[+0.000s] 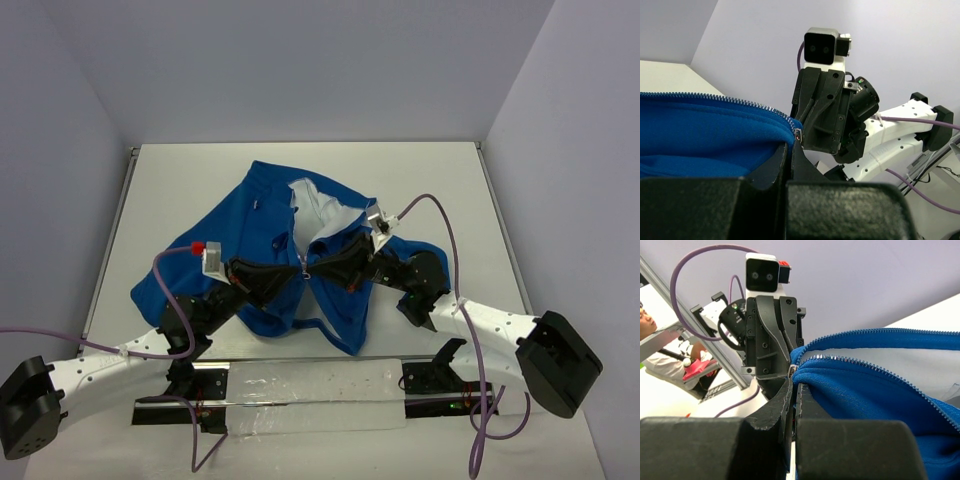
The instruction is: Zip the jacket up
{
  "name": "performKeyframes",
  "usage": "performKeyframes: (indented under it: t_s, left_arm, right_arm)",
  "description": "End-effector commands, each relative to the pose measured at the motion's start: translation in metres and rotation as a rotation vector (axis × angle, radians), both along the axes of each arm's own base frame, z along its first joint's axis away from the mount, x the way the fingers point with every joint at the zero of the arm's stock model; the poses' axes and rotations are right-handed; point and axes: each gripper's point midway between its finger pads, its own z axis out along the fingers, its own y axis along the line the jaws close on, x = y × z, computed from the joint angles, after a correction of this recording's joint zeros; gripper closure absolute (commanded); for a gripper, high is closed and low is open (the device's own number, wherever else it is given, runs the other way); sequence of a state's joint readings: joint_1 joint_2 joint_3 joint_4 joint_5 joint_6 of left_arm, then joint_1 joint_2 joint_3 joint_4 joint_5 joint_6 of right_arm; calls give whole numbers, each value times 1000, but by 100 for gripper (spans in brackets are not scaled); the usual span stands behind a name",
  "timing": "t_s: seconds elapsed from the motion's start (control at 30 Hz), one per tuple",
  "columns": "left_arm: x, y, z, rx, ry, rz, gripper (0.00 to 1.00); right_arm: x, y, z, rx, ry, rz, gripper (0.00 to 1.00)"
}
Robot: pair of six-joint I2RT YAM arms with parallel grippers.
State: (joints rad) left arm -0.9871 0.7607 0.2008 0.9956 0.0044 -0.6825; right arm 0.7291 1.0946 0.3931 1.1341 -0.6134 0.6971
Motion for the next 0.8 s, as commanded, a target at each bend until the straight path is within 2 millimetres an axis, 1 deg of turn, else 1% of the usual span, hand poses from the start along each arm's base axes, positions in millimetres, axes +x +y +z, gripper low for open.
performKeyframes:
  t_s: [0.0,0.07,0.13,0.33,0.5,0.57,0.73,0.77]
  left_arm:
    - [-18,-10,-30,113,5,-83,100]
    - [-15,-9,-36,144,16,-65,100]
    - [-17,-10,-42,180,18,-74,100]
    - [-36,-21,-56,252,5,-196,100]
    - [-42,-24,-72,274,44,-238,100]
    - [-46,-24,-76,269,54,-260,100]
    - [-50,-23,-94,284,116,-286,100]
    - [-51,-23,-98,289,134,-295,100]
  right_arm:
    - [6,-20,69,162,-162,-95,100]
    - [4,-22,66,151,-157,-92,100]
    - [4,-23,58,130,-141,-92,100]
    - [6,-22,33,89,-77,-98,100]
    - [8,-25,27,89,-59,-120,100]
    - [10,-25,22,76,-45,-125,100]
    - [11,-28,-5,38,9,-150,100]
    - [11,-30,-6,41,13,-157,100]
